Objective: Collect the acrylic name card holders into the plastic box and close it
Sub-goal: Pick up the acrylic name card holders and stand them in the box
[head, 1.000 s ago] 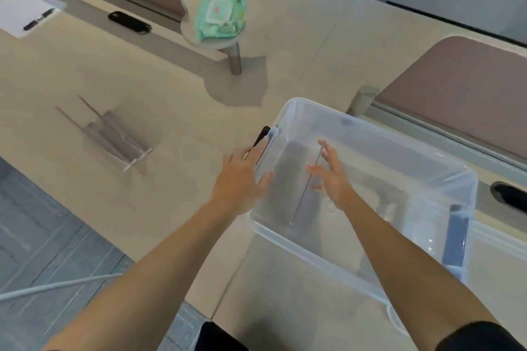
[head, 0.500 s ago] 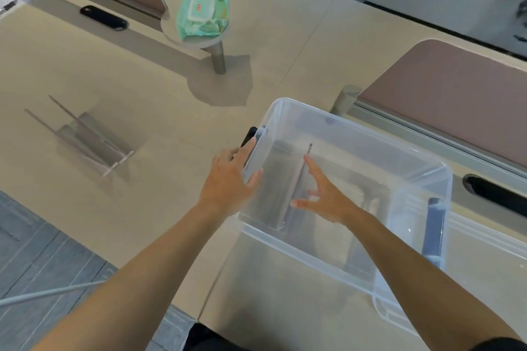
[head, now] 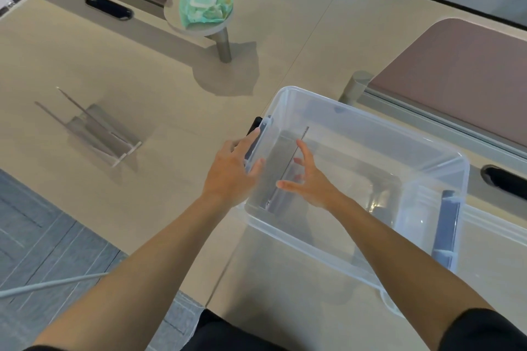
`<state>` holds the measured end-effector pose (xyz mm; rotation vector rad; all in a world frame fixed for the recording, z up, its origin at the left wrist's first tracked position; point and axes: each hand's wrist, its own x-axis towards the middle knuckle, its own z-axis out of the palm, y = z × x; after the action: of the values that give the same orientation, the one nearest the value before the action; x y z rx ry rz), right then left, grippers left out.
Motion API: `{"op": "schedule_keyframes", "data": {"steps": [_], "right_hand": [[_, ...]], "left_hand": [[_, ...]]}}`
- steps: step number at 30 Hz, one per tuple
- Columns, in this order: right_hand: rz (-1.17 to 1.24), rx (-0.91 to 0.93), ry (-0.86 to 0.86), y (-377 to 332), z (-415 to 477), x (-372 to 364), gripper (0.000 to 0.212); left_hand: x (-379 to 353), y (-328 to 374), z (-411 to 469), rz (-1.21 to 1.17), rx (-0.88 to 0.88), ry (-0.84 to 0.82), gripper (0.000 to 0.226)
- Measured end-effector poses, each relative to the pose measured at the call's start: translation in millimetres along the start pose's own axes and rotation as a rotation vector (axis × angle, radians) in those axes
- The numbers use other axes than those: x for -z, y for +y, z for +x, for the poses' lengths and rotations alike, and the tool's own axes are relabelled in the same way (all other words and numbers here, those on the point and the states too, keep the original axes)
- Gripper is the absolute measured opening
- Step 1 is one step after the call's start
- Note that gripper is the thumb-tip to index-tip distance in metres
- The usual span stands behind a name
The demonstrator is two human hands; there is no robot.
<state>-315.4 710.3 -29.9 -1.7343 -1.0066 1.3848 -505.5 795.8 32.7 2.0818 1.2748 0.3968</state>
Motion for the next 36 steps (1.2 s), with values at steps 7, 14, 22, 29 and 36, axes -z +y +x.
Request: {"op": "schedule_keyframes", "data": {"steps": [7,14,22,29,36], "right_hand": [[-0.023,0.04,0.01,-4.2,11.2,-10.9,0.11],[-0.011,0.064,-0.007,-5.7,17.9,-18.2,0.111],[-0.02,0.084,-0.017,-9.0,22.0,-24.0,0.109],[-0.02,0.091,-0.011,-6.8,22.7,-24.8,0.11],[-0.022,0.086,-0.015,-6.4,24.2,-26.2,0.112]], "left_hand": [[-0.5,-2.3,-0.6,-0.015,0.012,-0.016,0.061],[-0.3,-1.6,-0.3,0.019,0.008,-0.025,0.063],[0.7,-1.4,0.2,-0.037,0.012,-0.011,0.055],[1.9,-1.7,1.3,-0.137,0.049,-0.008,0.049],[2.0,0.9,0.5,-0.134,0.054,0.005,0.048]]}}
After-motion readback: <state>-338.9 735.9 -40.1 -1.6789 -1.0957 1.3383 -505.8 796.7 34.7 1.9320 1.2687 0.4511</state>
